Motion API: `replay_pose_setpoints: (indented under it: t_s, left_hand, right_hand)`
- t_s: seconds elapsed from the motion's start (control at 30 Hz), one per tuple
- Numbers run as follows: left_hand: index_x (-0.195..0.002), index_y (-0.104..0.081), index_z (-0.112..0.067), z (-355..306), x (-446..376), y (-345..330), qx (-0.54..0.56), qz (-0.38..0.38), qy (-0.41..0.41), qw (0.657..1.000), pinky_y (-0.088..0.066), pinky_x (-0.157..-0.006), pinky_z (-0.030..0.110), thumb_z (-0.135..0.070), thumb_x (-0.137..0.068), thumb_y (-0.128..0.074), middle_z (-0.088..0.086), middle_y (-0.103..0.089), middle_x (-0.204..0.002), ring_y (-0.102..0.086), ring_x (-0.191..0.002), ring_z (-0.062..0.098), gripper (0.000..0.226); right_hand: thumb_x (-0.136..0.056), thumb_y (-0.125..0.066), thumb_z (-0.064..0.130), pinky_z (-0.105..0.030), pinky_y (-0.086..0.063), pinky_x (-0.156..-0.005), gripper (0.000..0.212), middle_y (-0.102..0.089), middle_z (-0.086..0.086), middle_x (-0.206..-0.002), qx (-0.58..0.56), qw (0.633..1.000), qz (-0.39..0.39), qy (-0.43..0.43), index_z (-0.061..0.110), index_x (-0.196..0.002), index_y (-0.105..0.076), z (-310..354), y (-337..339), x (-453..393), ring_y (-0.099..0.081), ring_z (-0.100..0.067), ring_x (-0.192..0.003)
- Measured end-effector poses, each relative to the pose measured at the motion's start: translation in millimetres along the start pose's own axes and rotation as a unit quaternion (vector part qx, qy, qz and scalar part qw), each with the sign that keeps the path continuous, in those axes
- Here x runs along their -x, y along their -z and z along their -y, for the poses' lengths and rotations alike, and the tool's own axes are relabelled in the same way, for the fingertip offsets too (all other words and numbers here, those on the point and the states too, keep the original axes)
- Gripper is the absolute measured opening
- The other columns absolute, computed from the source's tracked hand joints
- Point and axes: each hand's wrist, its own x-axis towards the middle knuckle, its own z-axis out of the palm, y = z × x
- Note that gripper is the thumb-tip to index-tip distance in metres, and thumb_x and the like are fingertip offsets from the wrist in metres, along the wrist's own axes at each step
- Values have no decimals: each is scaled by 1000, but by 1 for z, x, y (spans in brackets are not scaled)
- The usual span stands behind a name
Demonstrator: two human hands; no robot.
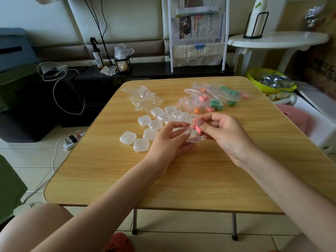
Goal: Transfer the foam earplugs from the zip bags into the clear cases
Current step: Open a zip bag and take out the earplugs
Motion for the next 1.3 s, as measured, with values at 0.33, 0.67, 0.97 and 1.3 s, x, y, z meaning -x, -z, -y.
replay_pose_setpoints:
  t_s: [0.33,0.67,0.97,1.3]
  left_hand:
    - [-109,-59,-8,0,1,-6,18,16,11,1000,-57,-80,26,-11,-92,-56,8,-69,-93,-69,-81,11,17]
    - [-102,-64,-8,1,2,-7,-2,24,7,1000,-56,-85,28,-6,-92,-56,4,-69,-83,-65,-83,13,13]
    - [-100,-63,-5,1,2,-8,10,-2,5,1000,-57,-82,28,-2,-93,-55,8,-71,-87,-69,-89,17,11]
    - [-105,-58,-5,-2,1,-7,26,-26,0,999,-57,-80,28,2,-94,-51,15,-70,-90,-68,-97,26,15]
  right_hand:
    - [-86,-68,7,-18,-53,-66,7,-73,6,-73,76,991,-61,90,14,-83,-66,-11,-14,8,-69,-7,-73]
    - [-84,-72,12,-15,-53,-62,5,-72,5,-75,136,981,-87,110,14,-80,-69,-9,-11,8,-69,-5,-63]
    - [-88,-66,12,-11,-50,-61,4,-70,9,-70,82,989,-58,106,11,-86,-70,-5,-11,6,-66,-1,-66]
    - [-96,-54,12,-11,-45,-61,15,-69,9,-71,68,993,-34,88,15,-95,-69,-8,-7,2,-66,1,-77]
